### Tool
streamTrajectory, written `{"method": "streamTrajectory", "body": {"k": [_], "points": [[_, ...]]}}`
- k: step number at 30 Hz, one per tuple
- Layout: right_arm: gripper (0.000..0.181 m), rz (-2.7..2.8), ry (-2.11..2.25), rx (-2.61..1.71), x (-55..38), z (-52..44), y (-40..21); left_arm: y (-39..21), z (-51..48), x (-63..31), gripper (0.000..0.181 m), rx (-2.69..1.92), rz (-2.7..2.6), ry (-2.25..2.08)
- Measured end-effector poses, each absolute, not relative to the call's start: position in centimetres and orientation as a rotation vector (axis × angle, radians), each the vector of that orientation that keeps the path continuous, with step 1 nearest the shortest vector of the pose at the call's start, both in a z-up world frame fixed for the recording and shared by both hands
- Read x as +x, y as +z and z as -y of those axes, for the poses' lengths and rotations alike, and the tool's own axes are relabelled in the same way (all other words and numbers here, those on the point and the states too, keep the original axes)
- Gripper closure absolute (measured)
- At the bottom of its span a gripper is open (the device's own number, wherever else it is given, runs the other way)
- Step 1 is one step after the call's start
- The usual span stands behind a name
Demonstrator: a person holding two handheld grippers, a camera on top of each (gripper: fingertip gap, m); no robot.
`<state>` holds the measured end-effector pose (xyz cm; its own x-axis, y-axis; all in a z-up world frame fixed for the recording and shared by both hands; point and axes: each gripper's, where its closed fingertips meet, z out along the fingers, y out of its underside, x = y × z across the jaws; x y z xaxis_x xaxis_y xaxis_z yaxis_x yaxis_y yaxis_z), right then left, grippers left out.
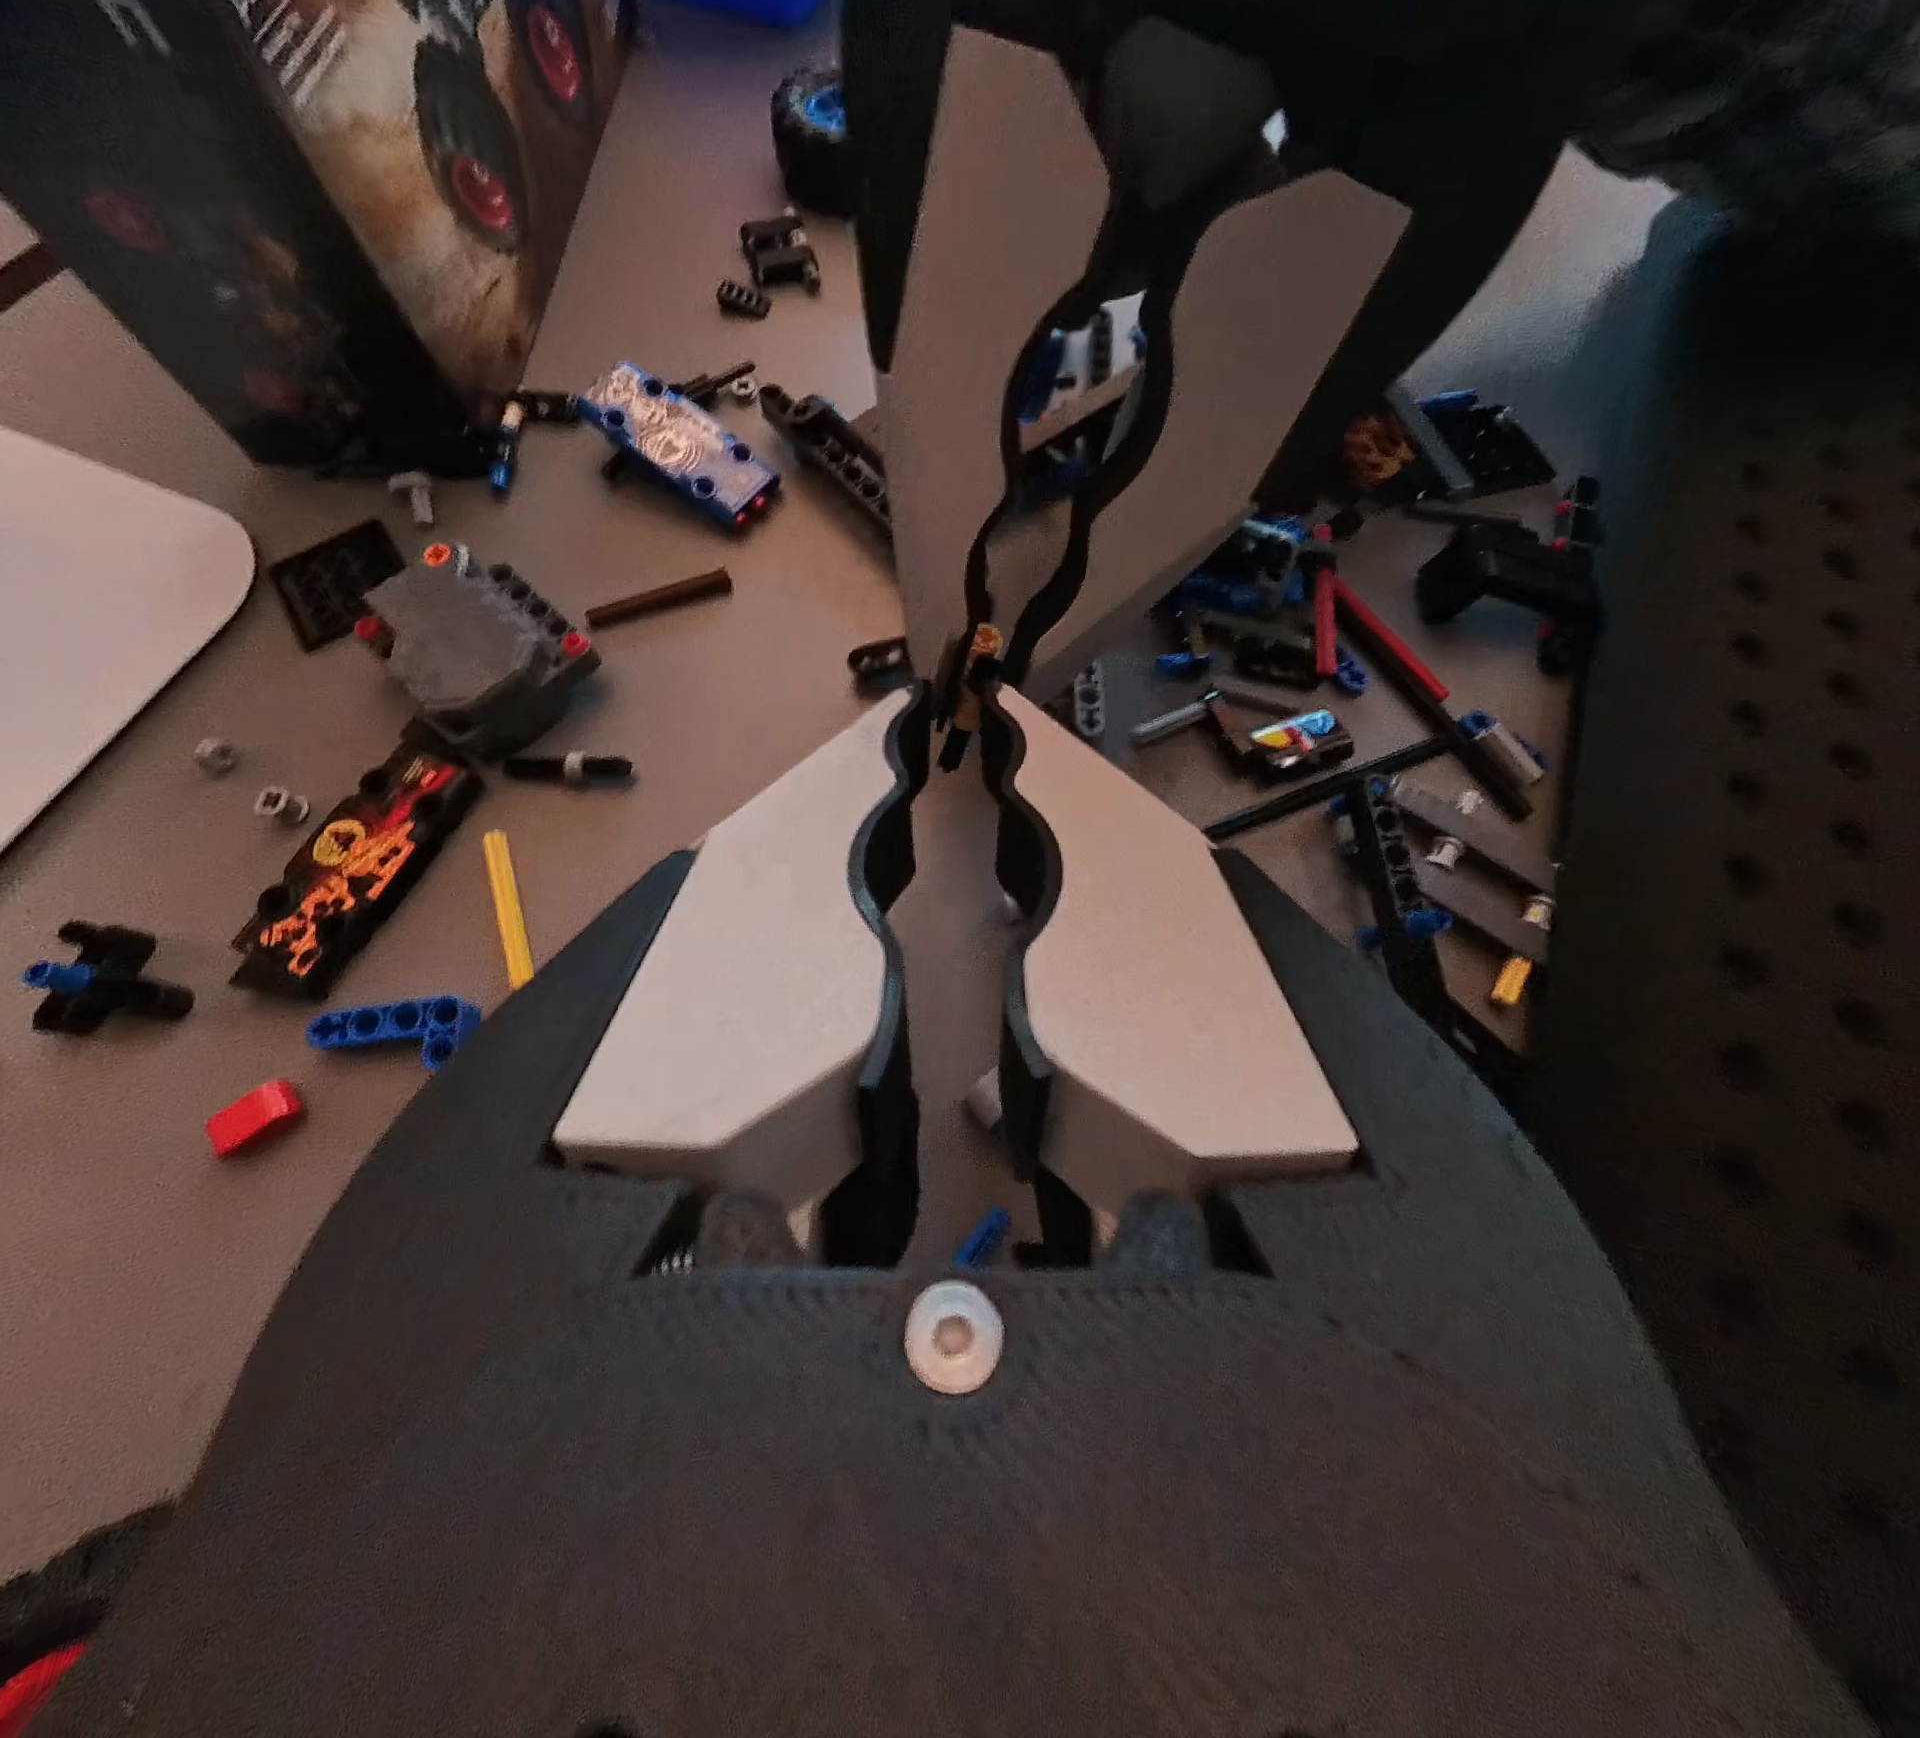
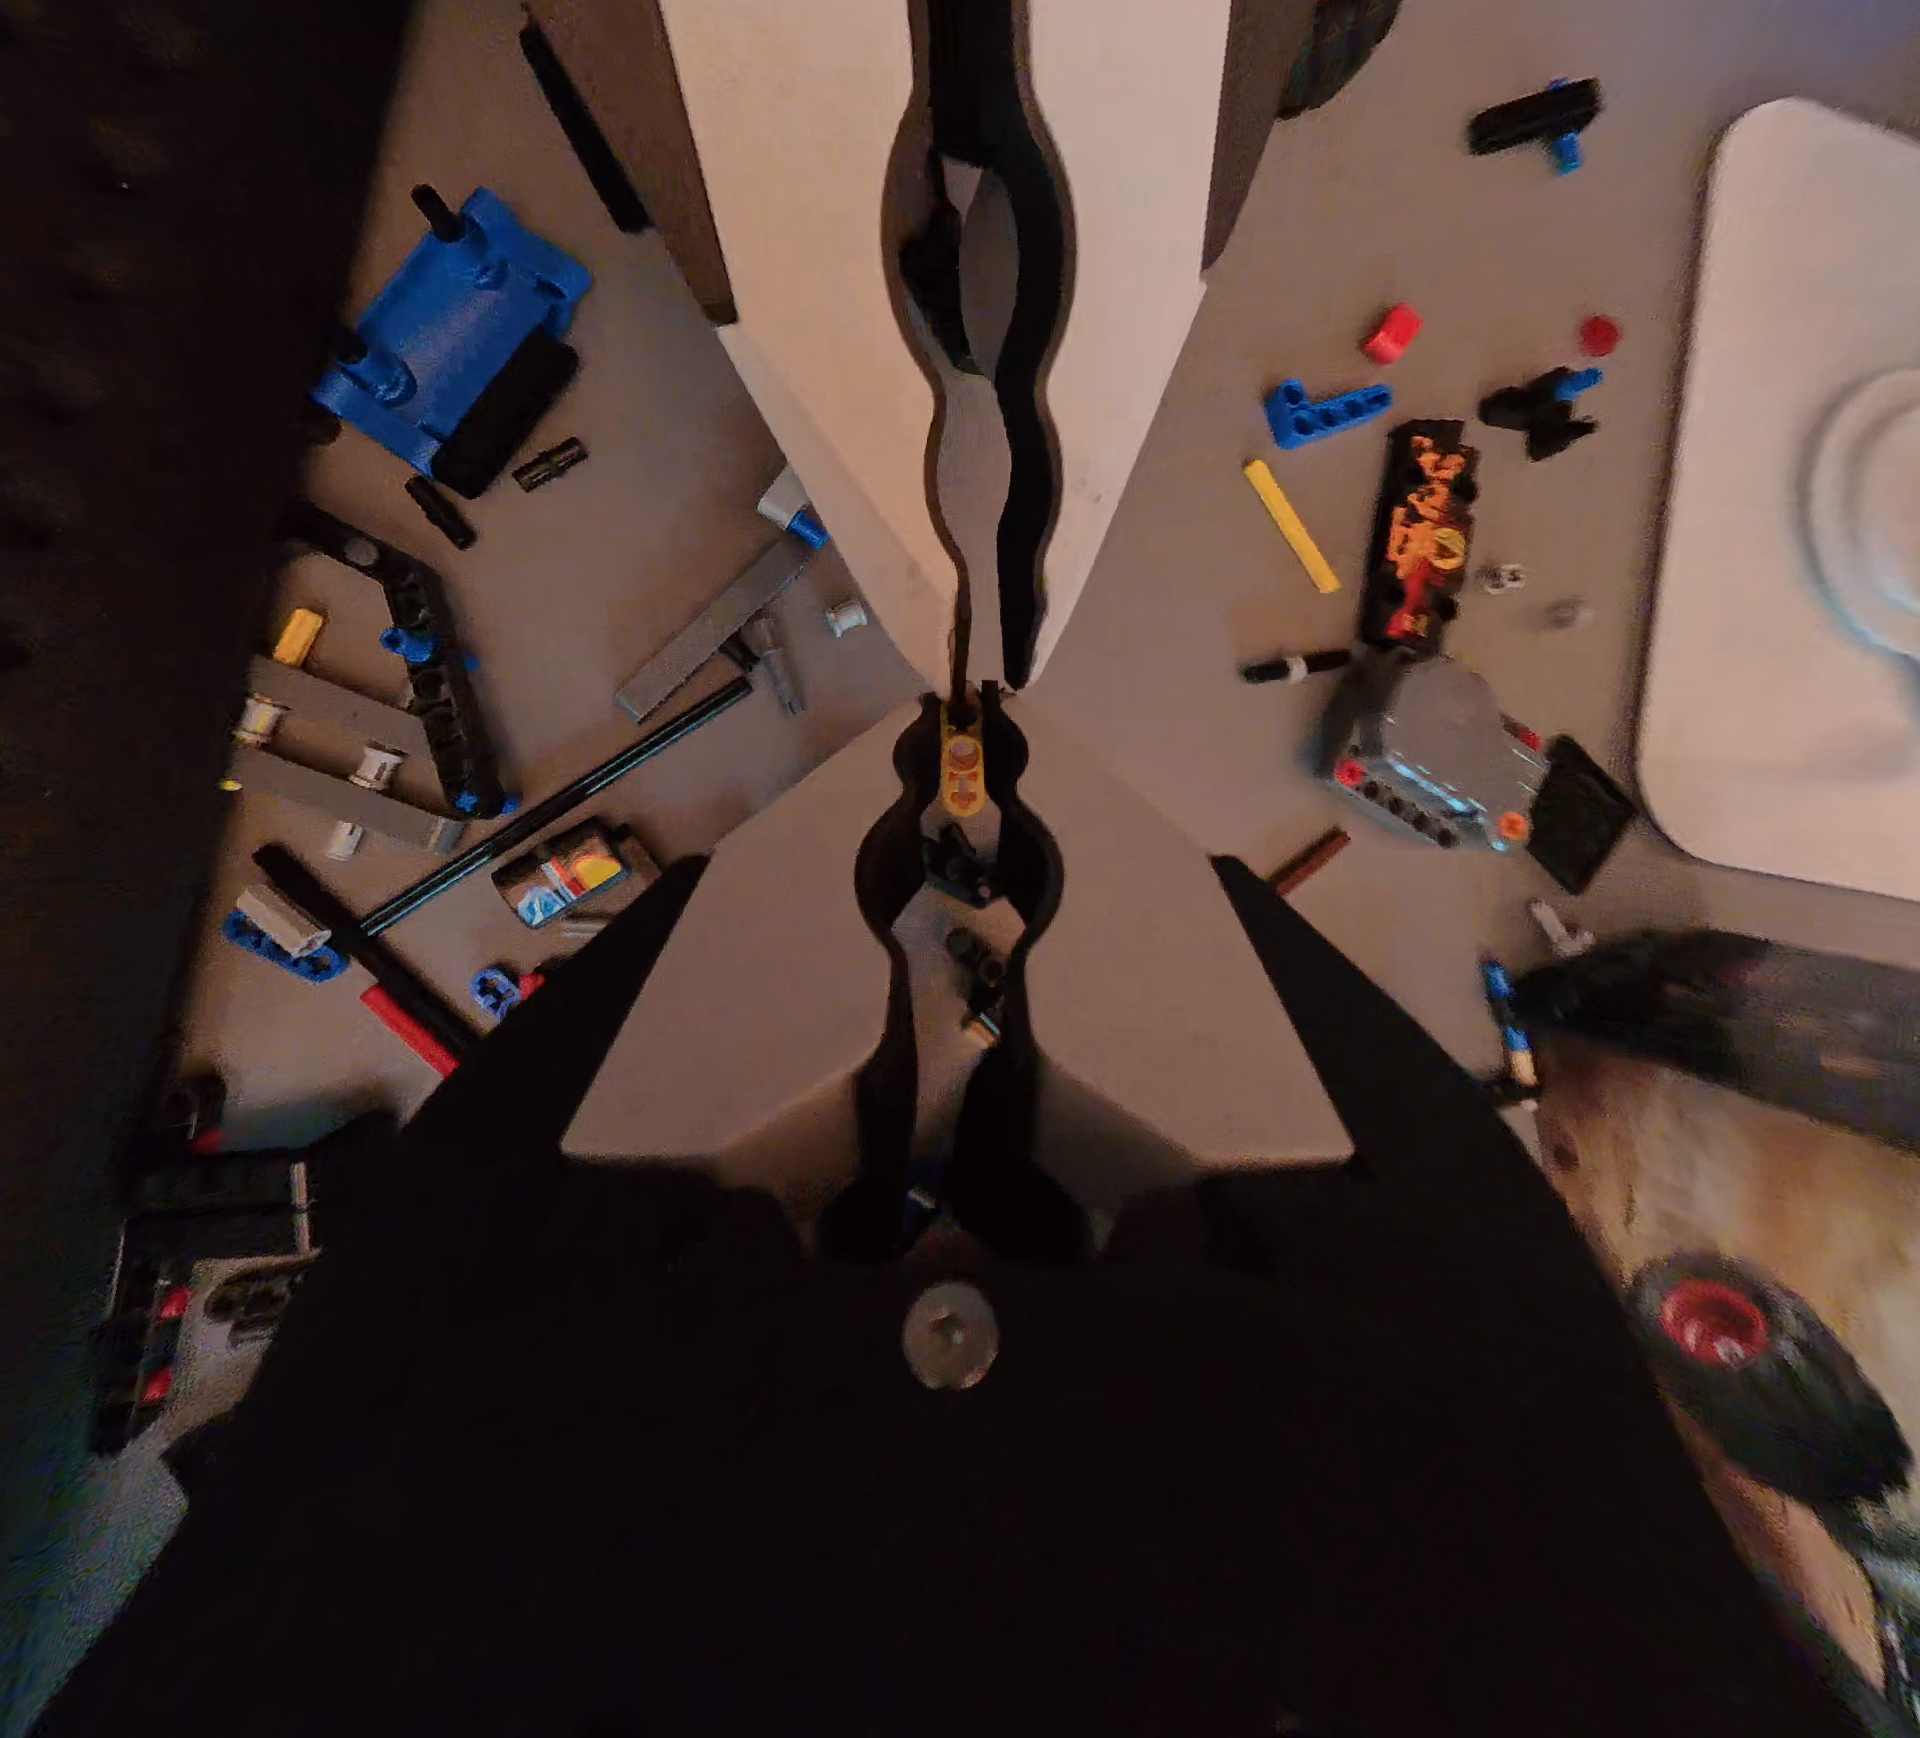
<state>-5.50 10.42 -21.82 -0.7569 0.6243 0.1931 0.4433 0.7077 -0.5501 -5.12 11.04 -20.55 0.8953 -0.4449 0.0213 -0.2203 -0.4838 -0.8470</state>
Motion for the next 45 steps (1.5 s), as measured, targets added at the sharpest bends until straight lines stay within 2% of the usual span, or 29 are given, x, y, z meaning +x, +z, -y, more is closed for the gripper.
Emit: {"method": "streamTrajectory", "body": {"k": [6,18,27,34,39,43,45], "points": [[0.177,2.785,0.495,-0.777,-6.2,-9.9,-25.0,-22.3,-10.2,-6.1,0.173,-2.176,-0.493,-0.271],[0.176,2.888,0.411,-0.679,-6.0,-8.4,-25.8,-23.5,-8.9,-6.2,0.178,-2.206,-0.543,-0.273],[0.176,2.887,0.320,-0.647,-6.6,-9.8,-24.8,-23.5,-9.0,-6.2,0.181,-2.192,-0.569,-0.252],[0.176,2.850,0.435,-0.655,-6.8,-9.2,-23.6,-25.9,-9.1,-5.6,0.181,-2.275,-0.647,-0.207],[0.176,2.835,0.429,-0.672,-6.4,-9.7,-23.7,-25.6,-9.5,-6.3,0.181,-2.263,-0.621,-0.171],[0.176,2.804,0.466,-0.692,-6.1,-10.2,-23.2,-23.4,-9.9,-5.8,0.173,-2.150,-0.630,-0.151],[0.176,2.801,0.481,-0.690,-6.0,-10.1,-23.1,-23.7,-10.3,-5.8,0.176,-2.157,-0.653,-0.108]]}}
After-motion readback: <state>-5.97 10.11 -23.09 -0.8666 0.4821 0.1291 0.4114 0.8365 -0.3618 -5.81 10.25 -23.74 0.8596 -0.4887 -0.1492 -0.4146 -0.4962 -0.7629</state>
